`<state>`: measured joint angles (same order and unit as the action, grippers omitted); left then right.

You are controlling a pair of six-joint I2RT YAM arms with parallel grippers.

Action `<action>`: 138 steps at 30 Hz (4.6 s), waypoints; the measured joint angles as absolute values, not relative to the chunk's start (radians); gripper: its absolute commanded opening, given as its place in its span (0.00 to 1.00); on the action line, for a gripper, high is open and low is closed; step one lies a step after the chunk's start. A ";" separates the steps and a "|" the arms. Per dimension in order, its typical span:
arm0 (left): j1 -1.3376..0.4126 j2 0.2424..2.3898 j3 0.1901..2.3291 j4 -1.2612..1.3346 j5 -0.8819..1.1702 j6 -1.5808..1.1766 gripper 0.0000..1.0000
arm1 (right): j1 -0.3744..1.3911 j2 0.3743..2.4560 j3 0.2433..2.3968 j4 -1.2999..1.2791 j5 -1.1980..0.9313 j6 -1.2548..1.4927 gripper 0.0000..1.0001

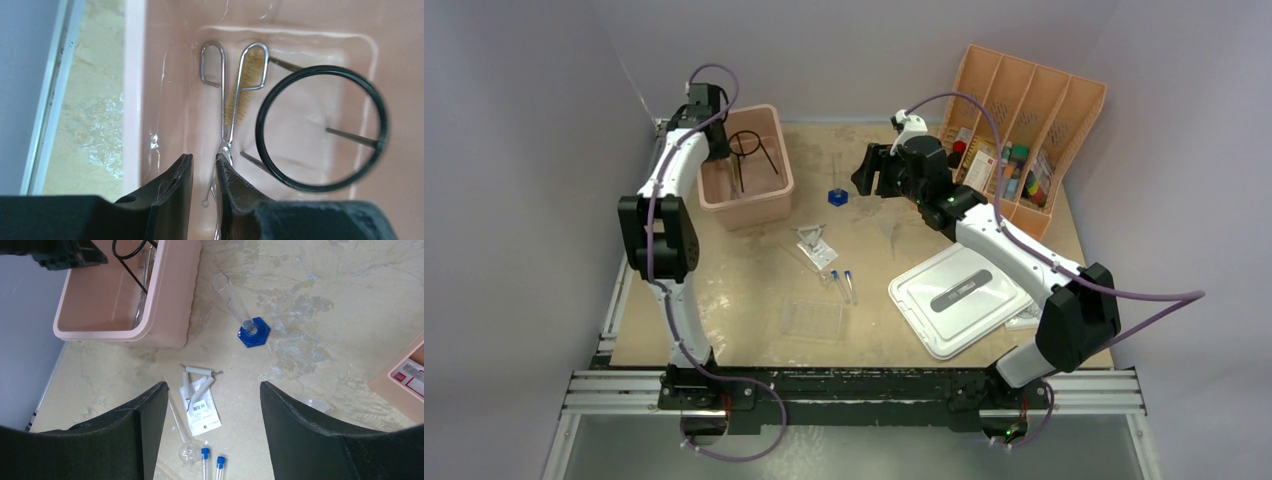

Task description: Organize the chemistry lab equipment

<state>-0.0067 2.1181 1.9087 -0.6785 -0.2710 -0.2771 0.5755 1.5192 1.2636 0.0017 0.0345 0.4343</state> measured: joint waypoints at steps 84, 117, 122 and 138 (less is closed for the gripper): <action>-0.285 1.478 1.242 -0.210 0.100 -0.529 0.62 | 0.575 2.127 1.743 0.047 -0.020 0.139 0.18; -0.312 1.431 1.167 0.048 0.645 -0.583 0.62 | 0.419 1.776 1.675 -0.152 -0.884 0.305 0.17; -0.312 1.402 1.158 0.031 0.710 -0.572 0.55 | 0.419 1.776 1.675 -0.131 -0.923 0.330 0.17; -0.336 1.399 1.184 -0.218 0.816 -0.364 0.26 | 0.419 1.794 1.679 -0.108 -1.040 0.381 0.15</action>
<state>-0.3359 1.3991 1.1843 -0.2176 0.8158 -0.3641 0.4187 1.7935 1.6787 -0.1078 -1.0405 0.3805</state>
